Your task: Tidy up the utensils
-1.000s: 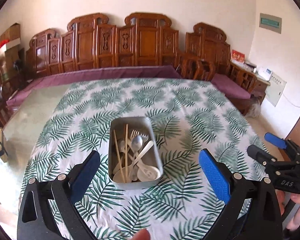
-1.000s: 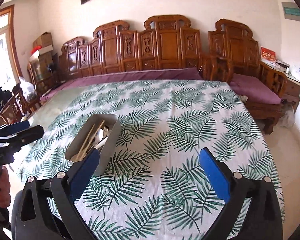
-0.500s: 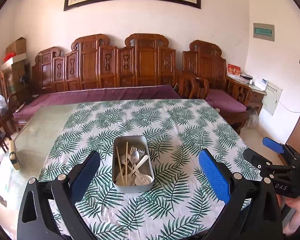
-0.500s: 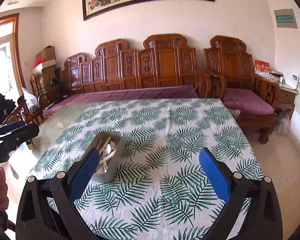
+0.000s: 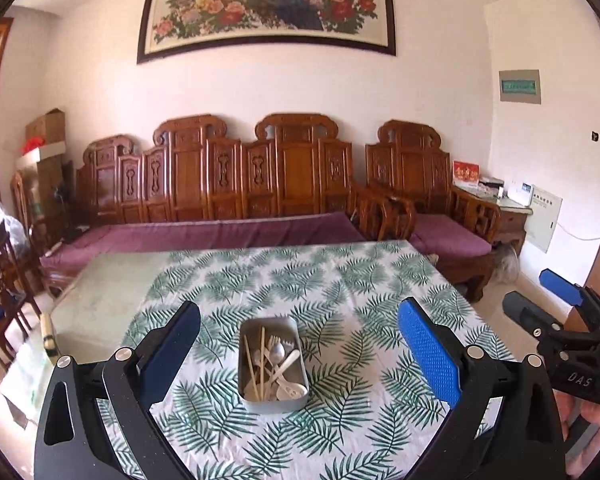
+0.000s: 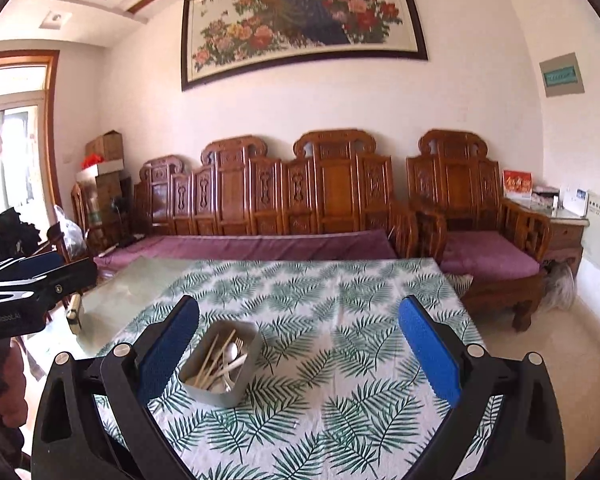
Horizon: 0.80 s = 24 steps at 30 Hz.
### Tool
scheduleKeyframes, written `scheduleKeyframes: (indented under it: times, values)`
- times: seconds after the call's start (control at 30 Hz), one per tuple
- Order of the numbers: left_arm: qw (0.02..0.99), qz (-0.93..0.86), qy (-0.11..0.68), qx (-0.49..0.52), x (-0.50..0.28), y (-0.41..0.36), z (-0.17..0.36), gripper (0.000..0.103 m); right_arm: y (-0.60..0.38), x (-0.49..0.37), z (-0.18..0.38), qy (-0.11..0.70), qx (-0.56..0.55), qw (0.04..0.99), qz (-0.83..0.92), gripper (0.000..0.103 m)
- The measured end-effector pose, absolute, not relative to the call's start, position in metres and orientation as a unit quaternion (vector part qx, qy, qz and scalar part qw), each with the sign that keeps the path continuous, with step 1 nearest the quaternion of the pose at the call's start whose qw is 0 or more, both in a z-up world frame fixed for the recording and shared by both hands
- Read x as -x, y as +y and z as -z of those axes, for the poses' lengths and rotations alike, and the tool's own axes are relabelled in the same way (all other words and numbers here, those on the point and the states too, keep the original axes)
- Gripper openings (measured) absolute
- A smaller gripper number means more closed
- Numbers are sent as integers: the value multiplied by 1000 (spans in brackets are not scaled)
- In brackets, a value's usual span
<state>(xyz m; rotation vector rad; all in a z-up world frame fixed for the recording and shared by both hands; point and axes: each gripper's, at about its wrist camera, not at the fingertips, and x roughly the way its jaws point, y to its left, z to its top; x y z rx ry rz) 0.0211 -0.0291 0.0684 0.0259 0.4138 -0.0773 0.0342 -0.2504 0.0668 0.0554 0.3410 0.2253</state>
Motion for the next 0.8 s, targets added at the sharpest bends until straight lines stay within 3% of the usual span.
scheduleKeyframes:
  times: [0.8]
  values:
    - [979, 26, 200, -8, -15, -24, -71, 95, -255, -28, -78, 158, -30, 981, -107, 100]
